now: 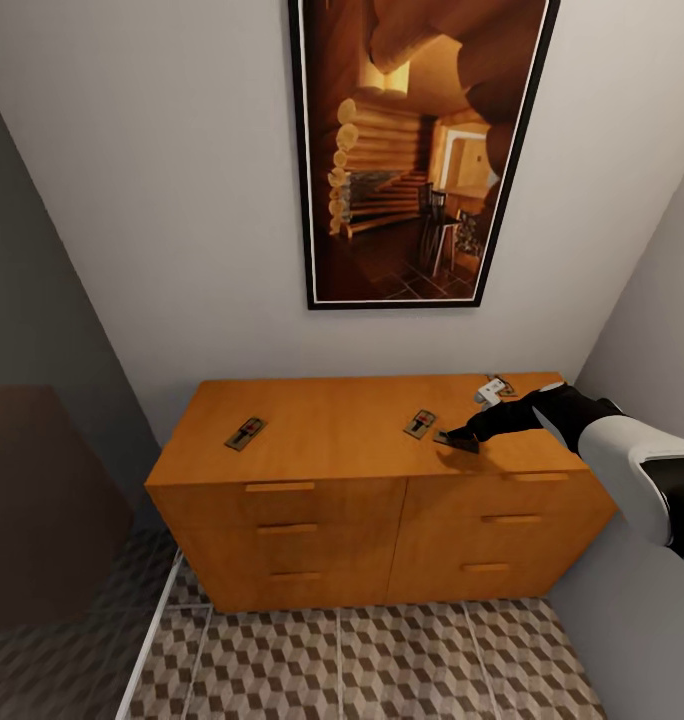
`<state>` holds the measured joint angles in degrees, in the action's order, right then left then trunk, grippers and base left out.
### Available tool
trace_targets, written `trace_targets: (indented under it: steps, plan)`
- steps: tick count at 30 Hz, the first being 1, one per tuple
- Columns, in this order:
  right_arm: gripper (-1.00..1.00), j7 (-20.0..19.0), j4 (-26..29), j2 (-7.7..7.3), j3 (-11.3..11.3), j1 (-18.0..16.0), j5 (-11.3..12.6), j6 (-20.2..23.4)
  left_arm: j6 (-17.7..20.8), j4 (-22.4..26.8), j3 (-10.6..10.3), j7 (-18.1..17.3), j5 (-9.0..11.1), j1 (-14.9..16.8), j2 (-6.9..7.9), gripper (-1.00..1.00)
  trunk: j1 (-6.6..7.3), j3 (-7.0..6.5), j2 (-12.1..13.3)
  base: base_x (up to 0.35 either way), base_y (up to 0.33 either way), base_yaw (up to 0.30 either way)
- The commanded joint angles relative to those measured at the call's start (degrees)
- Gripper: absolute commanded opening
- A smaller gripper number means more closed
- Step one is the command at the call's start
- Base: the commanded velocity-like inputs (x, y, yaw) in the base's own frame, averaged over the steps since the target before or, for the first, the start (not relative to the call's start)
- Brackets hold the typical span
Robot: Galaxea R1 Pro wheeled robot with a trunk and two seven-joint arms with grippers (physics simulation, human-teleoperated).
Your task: Take the four mousetraps from the cabinet in the bathroom and place them on the bathroom floor. Make sure all four end up on the same floor surface, and ensure that at least two of them are either under or directly next to the same bathroom sink.
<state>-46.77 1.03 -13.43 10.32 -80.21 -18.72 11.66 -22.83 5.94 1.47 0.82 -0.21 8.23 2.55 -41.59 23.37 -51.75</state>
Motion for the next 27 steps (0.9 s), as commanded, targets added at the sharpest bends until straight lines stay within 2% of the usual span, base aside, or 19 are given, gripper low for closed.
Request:
trace_targets:
  steps: [1,27]
  plan:
    - [1.00,-0.23,0.11,-0.02,0.45,-0.01,0.44,0.47,-0.20,-0.05,0.11,0.06,-0.04,0.03,-0.01,1.00,0.00,0.06,-0.04,0.000,0.000,0.000]
    - [1.00,-0.25,0.11,-0.02,0.44,-0.02,0.44,0.47,-0.17,0.03,0.11,0.06,-0.05,0.03,-0.02,1.00,0.00,0.91,-0.04,0.000,0.000,0.000]
